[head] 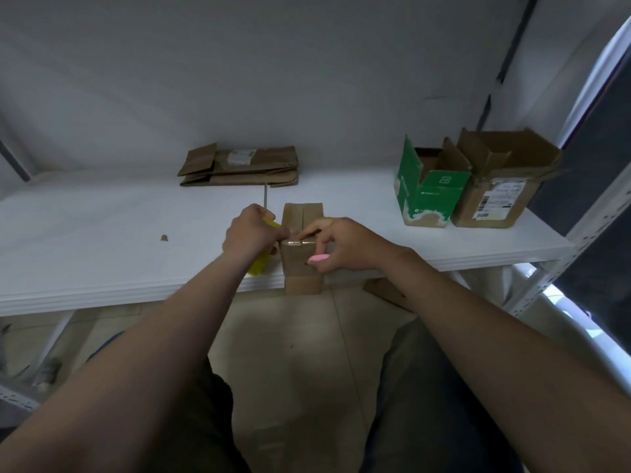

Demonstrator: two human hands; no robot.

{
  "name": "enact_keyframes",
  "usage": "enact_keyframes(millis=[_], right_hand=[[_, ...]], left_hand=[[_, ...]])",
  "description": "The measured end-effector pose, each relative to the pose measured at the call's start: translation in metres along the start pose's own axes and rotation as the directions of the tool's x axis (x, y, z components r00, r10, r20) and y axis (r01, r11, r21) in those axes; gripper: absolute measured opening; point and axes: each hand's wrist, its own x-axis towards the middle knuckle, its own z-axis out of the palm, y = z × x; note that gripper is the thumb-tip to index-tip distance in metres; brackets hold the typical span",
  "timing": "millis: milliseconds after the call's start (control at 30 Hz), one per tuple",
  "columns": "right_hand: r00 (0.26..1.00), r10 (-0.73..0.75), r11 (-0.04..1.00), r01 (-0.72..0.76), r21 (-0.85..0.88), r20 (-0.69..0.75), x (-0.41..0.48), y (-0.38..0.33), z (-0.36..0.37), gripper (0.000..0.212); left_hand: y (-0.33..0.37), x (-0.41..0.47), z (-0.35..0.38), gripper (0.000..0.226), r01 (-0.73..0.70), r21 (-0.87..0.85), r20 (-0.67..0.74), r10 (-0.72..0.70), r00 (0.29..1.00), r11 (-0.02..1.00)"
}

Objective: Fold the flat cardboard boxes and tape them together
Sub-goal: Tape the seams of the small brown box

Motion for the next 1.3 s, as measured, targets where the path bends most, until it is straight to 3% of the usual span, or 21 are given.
enact_keyframes(millis=[33, 100, 167, 200, 267, 333, 467, 533, 633, 700, 800, 1000, 1300], right_hand=[[0.998, 0.0, 0.998, 0.004, 0.058, -0.061, 0.0, 0.004, -0.002, 0.02], [0.941, 0.048, 0.984, 0.013, 0.176, -0.336, 0.002, 0.013, -0.007, 0.018], [0.776, 0.205, 0.974, -0.101, 0.204, -0.597, 0.003, 0.029, -0.01, 0.018], [0.711, 0.306, 0.952, -0.237, 0.195, -0.633, 0.003, 0.04, -0.009, 0.019], [0.693, 0.472, 0.818, -0.574, -0.022, -0.546, -0.001, 0.058, -0.002, 0.019], [0.725, 0.509, 0.679, -0.67, -0.301, -0.464, -0.006, 0.067, 0.009, 0.024], [0.775, 0.513, 0.669, -0.631, -0.394, -0.37, -0.001, 0.064, 0.011, 0.027], [0.801, 0.45, 0.734, -0.584, -0.347, -0.396, 0.008, 0.055, 0.006, 0.029], [0.863, 0.228, 0.967, -0.253, 0.005, -0.451, 0.022, 0.031, 0.003, 0.038], [0.926, 0.12, 0.992, -0.121, 0.02, -0.358, 0.03, 0.017, 0.01, 0.043], [0.965, 0.09, 0.972, -0.139, -0.19, -0.246, 0.031, 0.022, 0.027, 0.059], [0.973, 0.054, 0.936, -0.128, -0.327, -0.226, 0.027, 0.035, 0.035, 0.086], [0.965, 0.11, 0.875, -0.207, -0.438, -0.238, 0.039, 0.02, 0.027, 0.089]], left_hand=[[0.0, 0.006, 0.001, 0.054, 0.013, 0.004, 0.017, -0.013, 1.0, 1.0], [0.0, 0.012, 0.001, 0.058, 0.024, 0.009, 0.045, -0.024, 0.999, 1.0], [0.001, 0.015, 0.0, 0.057, 0.024, 0.001, 0.07, -0.024, 0.997, 1.0], [0.002, 0.016, 0.0, 0.056, 0.026, -0.01, 0.088, -0.025, 0.996, 1.0], [0.002, 0.019, 0.001, 0.056, 0.044, -0.03, 0.116, -0.04, 0.992, 0.999], [0.001, 0.023, 0.003, 0.059, 0.053, -0.036, 0.126, -0.048, 0.991, 0.998], [-0.002, 0.027, 0.005, 0.061, 0.049, -0.045, 0.123, -0.043, 0.991, 0.998], [-0.002, 0.028, 0.005, 0.057, 0.044, -0.052, 0.135, -0.037, 0.99, 0.998], [-0.002, 0.028, 0.005, 0.057, 0.046, -0.064, 0.136, -0.037, 0.99, 0.997], [-0.003, 0.027, 0.006, 0.056, 0.047, -0.067, 0.134, -0.038, 0.99, 0.997], [-0.001, 0.026, 0.005, 0.055, 0.048, -0.077, 0.134, -0.038, 0.99, 0.996], [-0.001, 0.022, 0.008, 0.054, 0.053, -0.082, 0.119, -0.043, 0.992, 0.995], [-0.005, 0.006, -0.008, 0.052, -0.021, -0.063, 0.008, 0.022, 1.0, 0.998]])
